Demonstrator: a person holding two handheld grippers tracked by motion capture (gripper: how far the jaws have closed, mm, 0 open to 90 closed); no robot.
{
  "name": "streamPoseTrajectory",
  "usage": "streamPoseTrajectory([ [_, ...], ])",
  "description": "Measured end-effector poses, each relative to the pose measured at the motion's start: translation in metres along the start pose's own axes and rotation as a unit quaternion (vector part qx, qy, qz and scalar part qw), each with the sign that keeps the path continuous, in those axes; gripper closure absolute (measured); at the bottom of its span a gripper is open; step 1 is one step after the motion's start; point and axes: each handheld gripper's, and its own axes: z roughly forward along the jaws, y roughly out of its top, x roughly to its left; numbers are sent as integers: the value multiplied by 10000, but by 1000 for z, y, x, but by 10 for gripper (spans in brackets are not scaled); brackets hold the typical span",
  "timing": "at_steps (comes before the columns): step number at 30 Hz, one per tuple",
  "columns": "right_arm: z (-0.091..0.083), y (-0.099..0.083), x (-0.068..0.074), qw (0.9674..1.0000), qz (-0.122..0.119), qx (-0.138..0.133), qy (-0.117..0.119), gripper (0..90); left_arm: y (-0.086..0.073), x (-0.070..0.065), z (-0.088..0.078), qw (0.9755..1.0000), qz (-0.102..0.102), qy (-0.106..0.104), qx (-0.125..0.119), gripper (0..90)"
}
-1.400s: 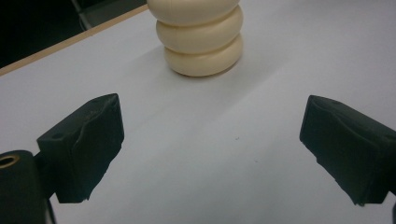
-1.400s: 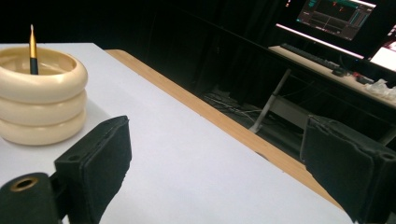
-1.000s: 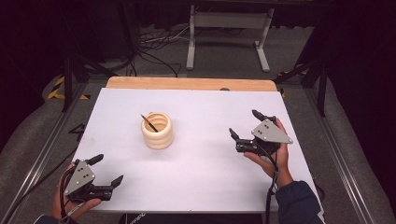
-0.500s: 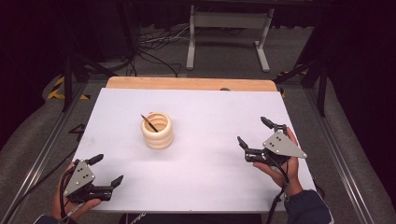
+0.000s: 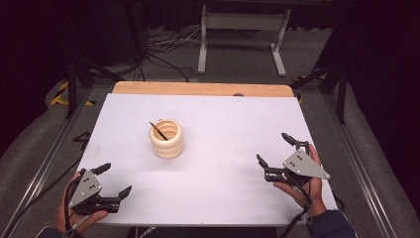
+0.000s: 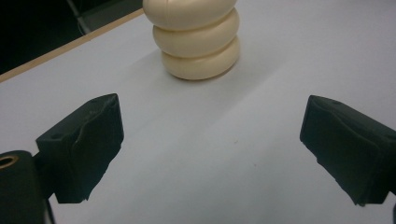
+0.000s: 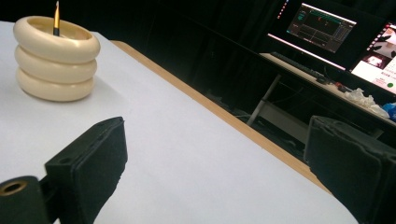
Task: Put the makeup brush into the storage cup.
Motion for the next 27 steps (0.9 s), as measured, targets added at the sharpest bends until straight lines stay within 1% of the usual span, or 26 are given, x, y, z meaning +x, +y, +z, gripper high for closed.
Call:
streamPoseTrajectory([
  [3,-3,-4,2,10000,11,24,13,56,0,0,1,10000,-4,-22,-3,69],
  [5,-5,-7,4,10000,-11,77,33,52,1,-1,2,10000,47,-30,14,69],
  [7,-8,-10,6,9999,-72,129,46,46,1,-2,3,10000,30,-34,4,69],
  [10,-13,-16,8,9999,-60,110,5,34,1,-2,3,9999,83,-54,25,69],
  [11,-15,-17,9,9999,-76,99,-37,30,1,-3,3,10000,59,-49,17,69],
  [14,-22,-22,11,10000,4,53,-33,23,1,-3,4,9999,80,-85,20,69],
  [16,-25,-25,13,9999,-55,112,-51,23,2,-4,5,9999,56,-95,11,69],
  [17,-28,-27,15,9999,10,137,-16,23,2,-4,5,9999,74,-110,19,69],
  [18,-29,-29,16,9999,-4,167,-16,23,2,-4,6,9999,92,-110,23,69],
  [20,-32,-32,18,9997,-104,220,-49,25,3,-4,7,9999,108,-129,24,69],
  [22,-34,-34,18,9996,-118,254,-65,28,3,-5,7,9999,101,-127,23,69],
  [23,-37,-38,20,9995,-36,309,-93,28,3,-5,8,9998,115,-140,22,69],
  [25,-41,-43,22,9991,-12,401,-123,32,3,-5,8,9998,97,-151,10,69],
  [26,-43,-46,23,9989,-2,450,-132,33,4,-5,8,9998,126,-172,14,69],
  [27,-46,-49,24,9984,-1,540,-147,33,4,-6,9,9998,110,-174,8,69],
])
